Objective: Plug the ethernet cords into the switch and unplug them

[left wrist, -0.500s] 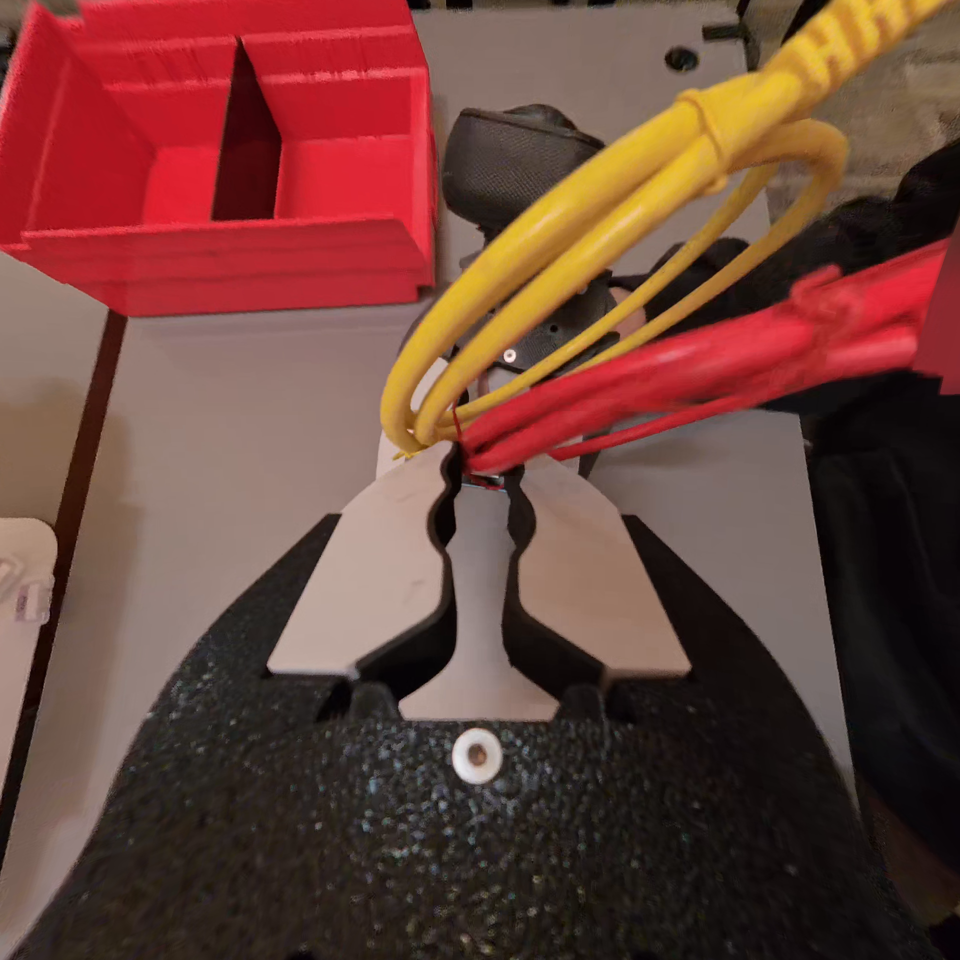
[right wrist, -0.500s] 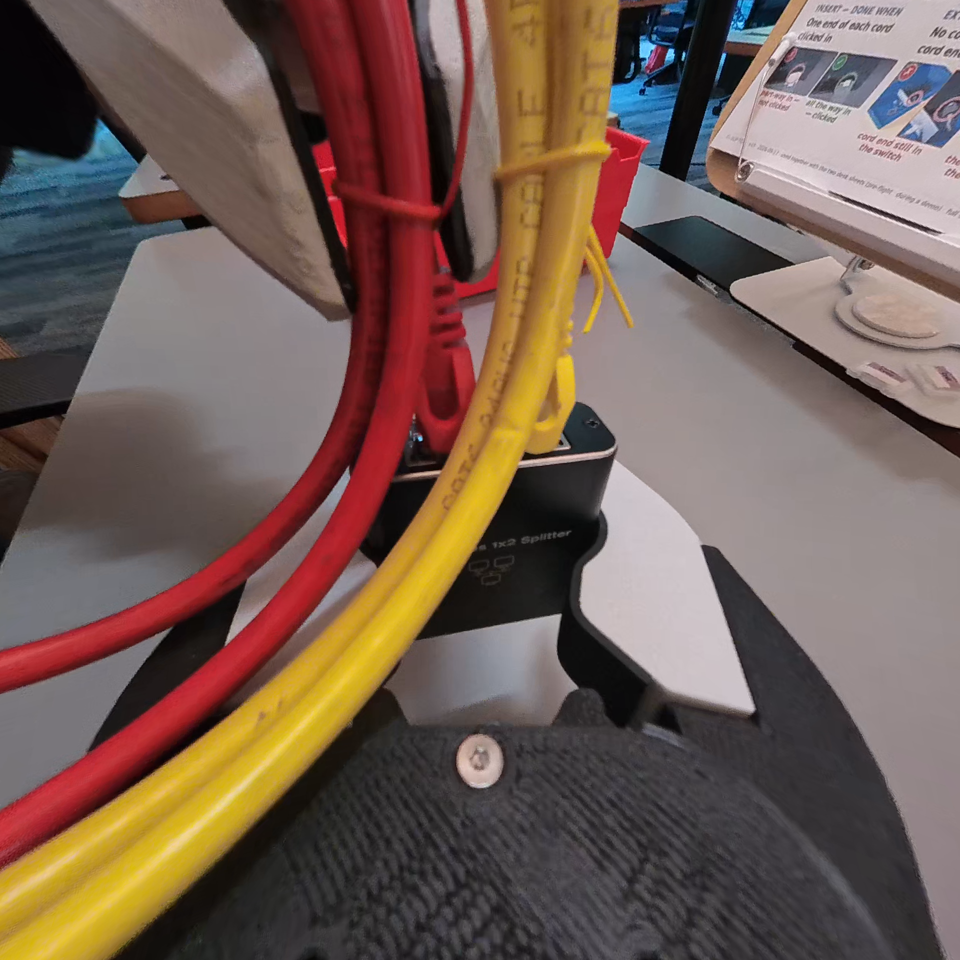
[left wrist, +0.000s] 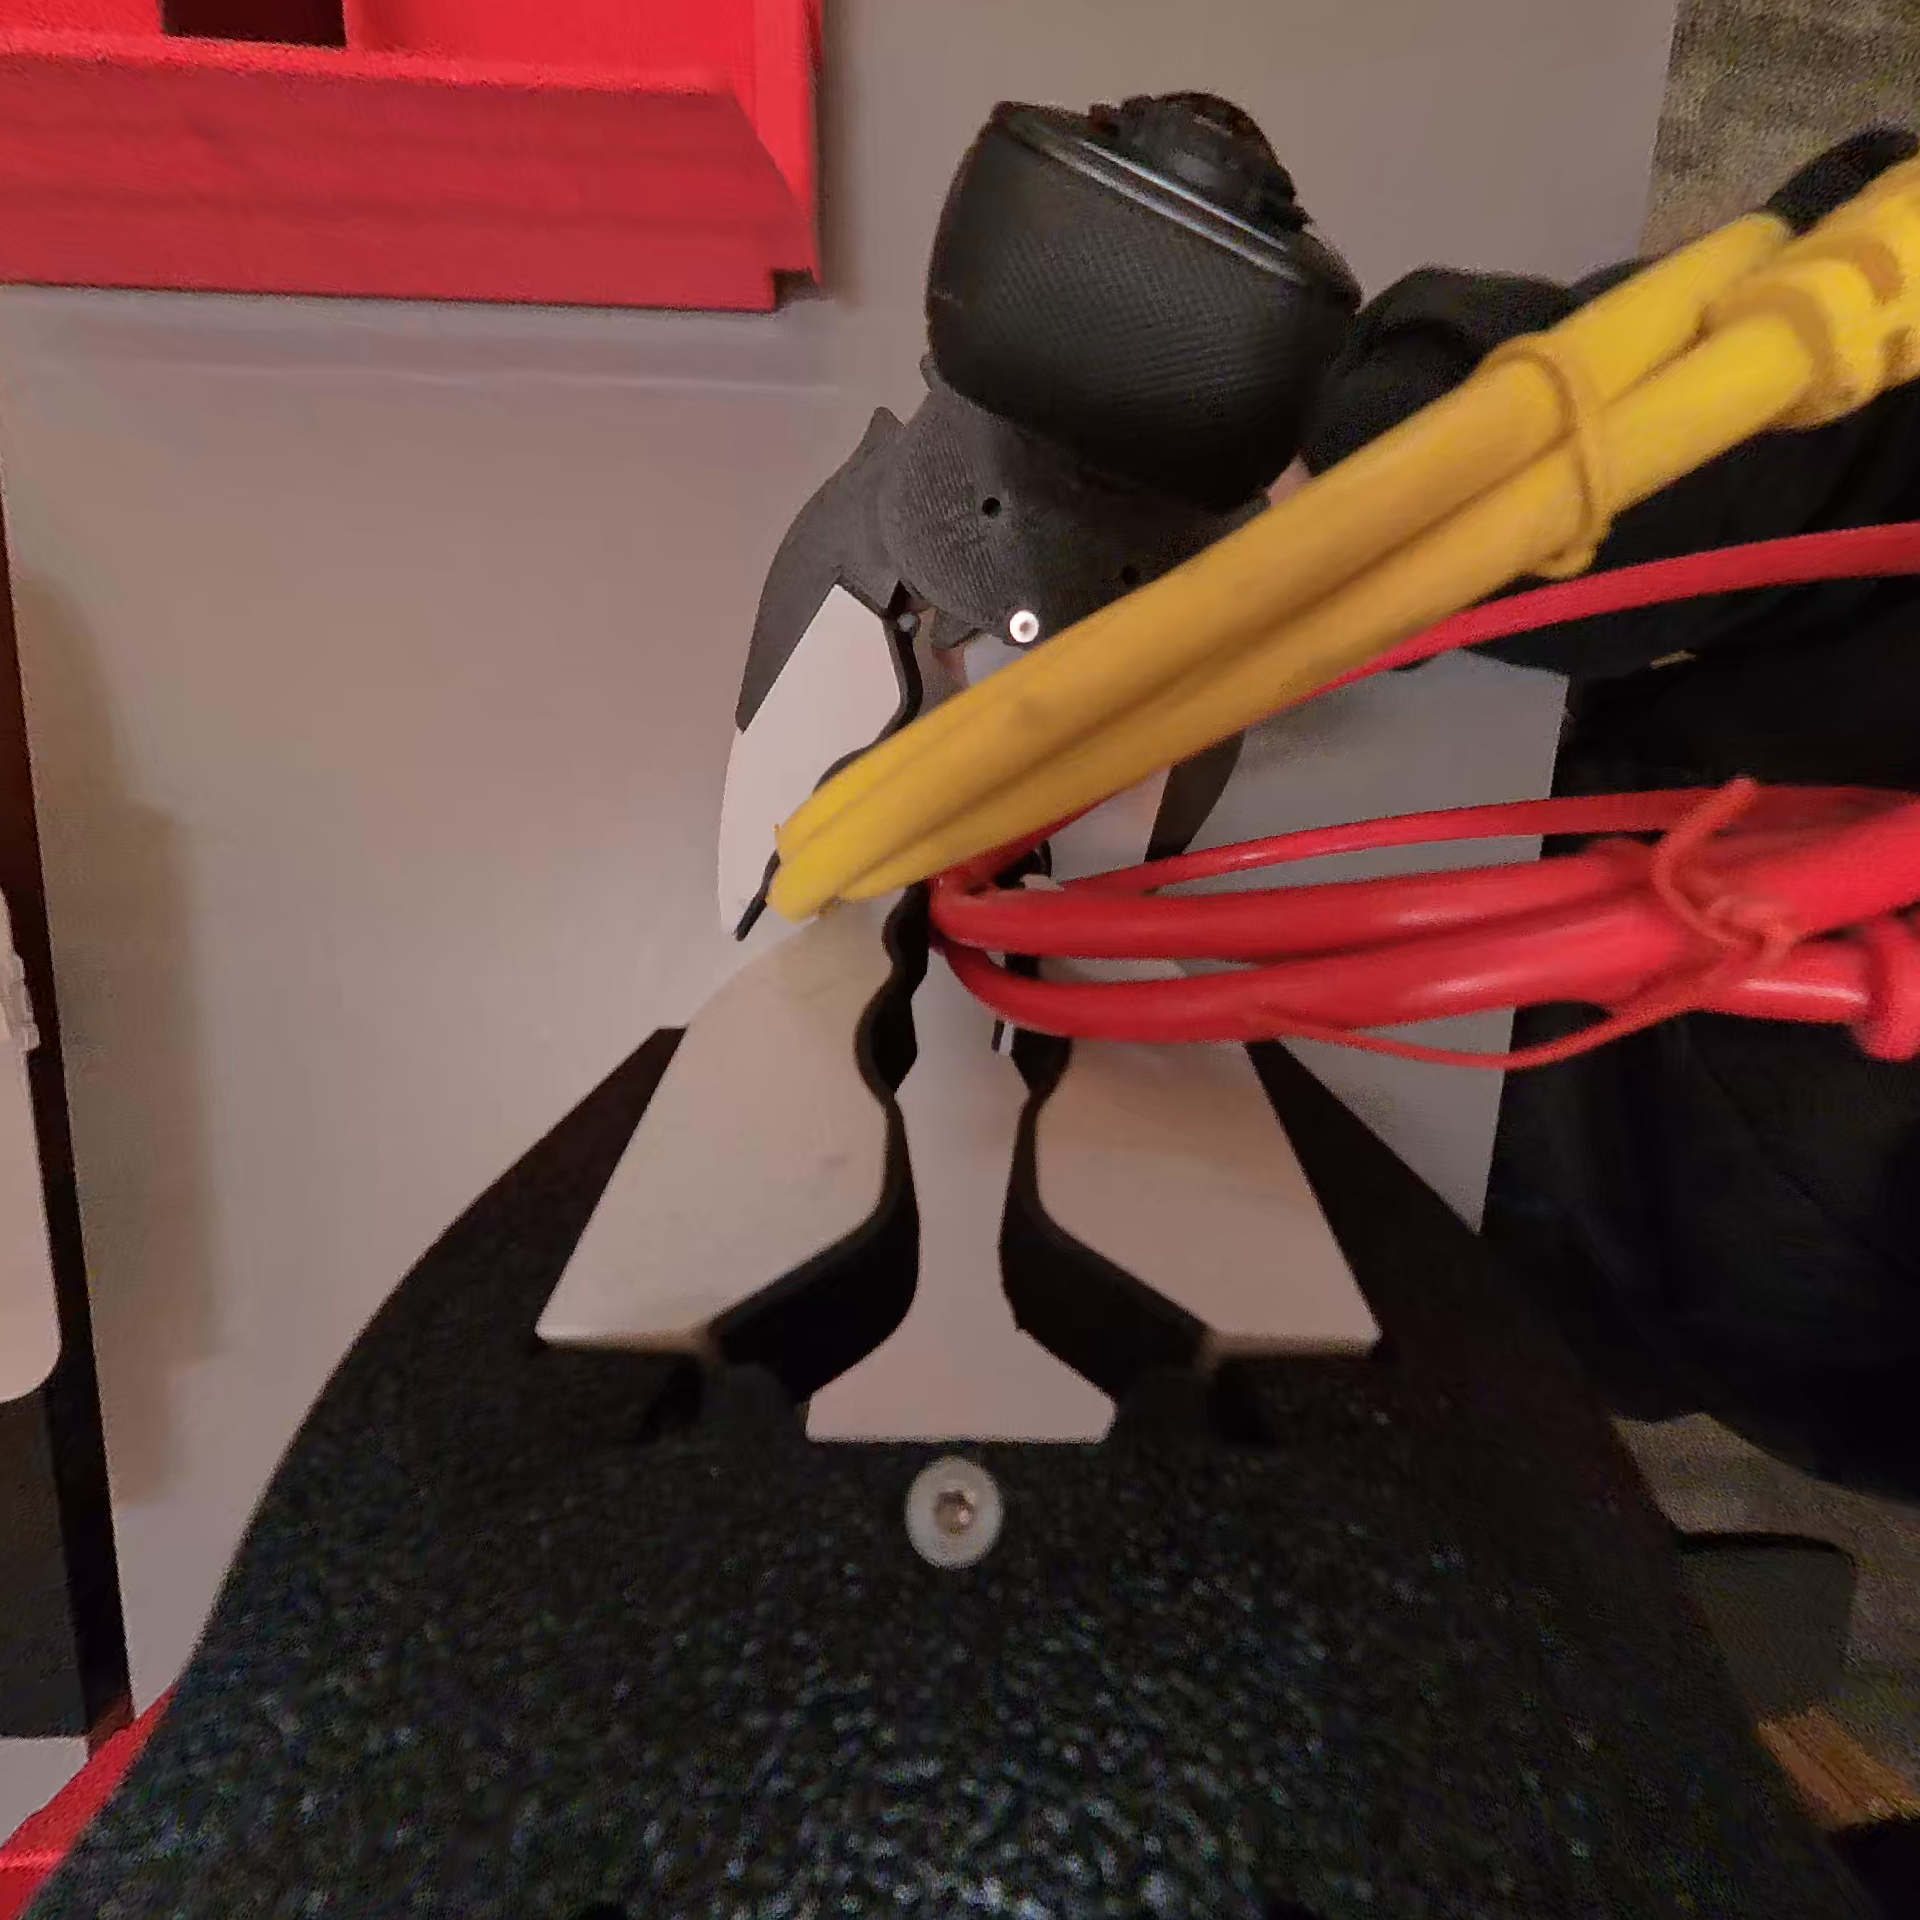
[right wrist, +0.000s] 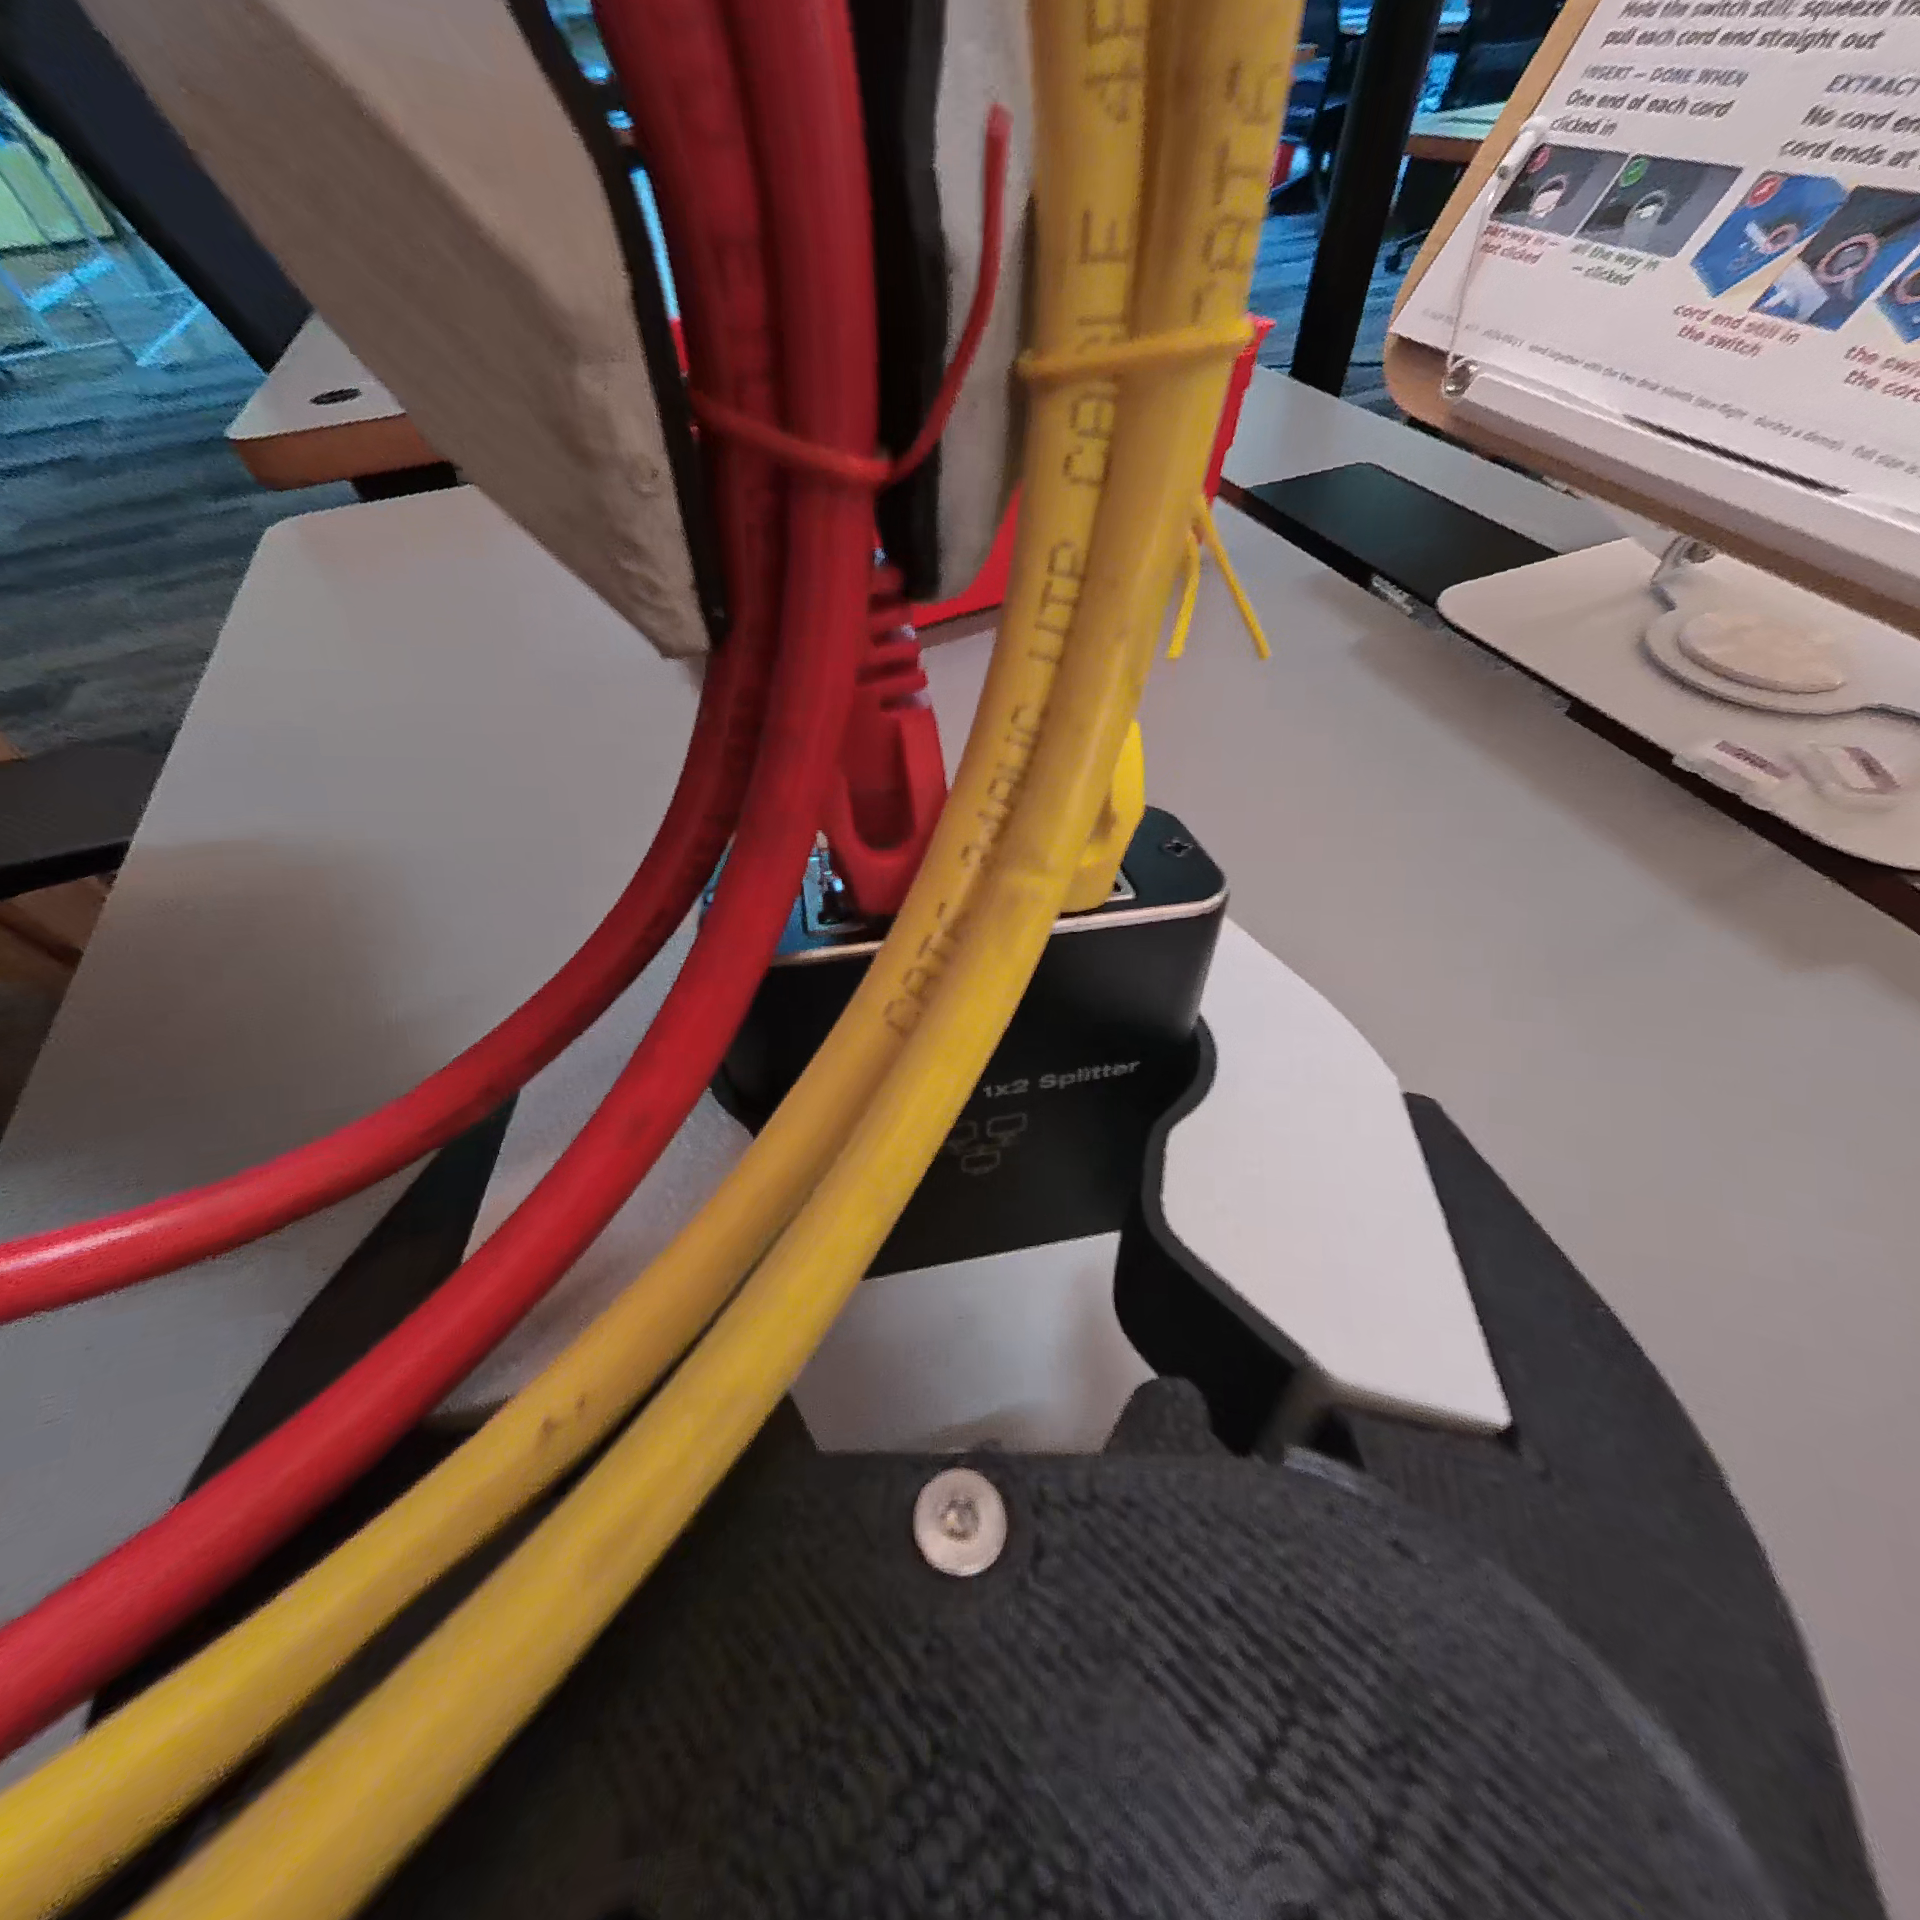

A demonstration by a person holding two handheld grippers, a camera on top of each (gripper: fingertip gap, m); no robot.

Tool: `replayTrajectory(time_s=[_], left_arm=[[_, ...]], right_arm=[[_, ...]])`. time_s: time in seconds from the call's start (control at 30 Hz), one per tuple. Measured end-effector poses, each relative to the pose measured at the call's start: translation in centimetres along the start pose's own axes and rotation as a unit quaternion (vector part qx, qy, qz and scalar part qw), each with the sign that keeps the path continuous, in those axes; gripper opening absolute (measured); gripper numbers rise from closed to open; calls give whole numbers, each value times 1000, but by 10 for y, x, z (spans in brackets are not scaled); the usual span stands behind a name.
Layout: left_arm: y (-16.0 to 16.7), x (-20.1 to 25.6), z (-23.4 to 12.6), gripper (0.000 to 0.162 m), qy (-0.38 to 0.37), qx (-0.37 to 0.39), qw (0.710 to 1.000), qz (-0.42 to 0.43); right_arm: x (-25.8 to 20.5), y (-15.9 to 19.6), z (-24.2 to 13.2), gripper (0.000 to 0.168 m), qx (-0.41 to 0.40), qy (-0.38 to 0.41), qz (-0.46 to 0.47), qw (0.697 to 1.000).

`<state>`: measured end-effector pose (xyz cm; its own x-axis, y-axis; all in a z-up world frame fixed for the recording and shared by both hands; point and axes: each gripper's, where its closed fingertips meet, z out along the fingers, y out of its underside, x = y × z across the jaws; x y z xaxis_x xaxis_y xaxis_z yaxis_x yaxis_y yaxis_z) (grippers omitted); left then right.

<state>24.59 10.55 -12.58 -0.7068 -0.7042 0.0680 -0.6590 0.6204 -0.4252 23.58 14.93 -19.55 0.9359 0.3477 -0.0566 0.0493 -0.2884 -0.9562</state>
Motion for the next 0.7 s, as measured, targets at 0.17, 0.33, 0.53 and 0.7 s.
replayTrajectory(time_s=[0.17,0.33,0.53,0.7], left_arm=[[1,-2,3,14,8,-24,1000,-8],[6,-3,6,15,5,-36,999,-17],[-6,-7,-1,20,-18,95,995,-29],[15,0,0,45,2,168,983,-75]], right_arm=[[-2,0,3,76,7,-6,17,1000],[0,6,6,75,-4,-3,10,1000],[8,-4,-1,76,15,17,27,999],[31,5,-9,76,-6,78,32,996]])
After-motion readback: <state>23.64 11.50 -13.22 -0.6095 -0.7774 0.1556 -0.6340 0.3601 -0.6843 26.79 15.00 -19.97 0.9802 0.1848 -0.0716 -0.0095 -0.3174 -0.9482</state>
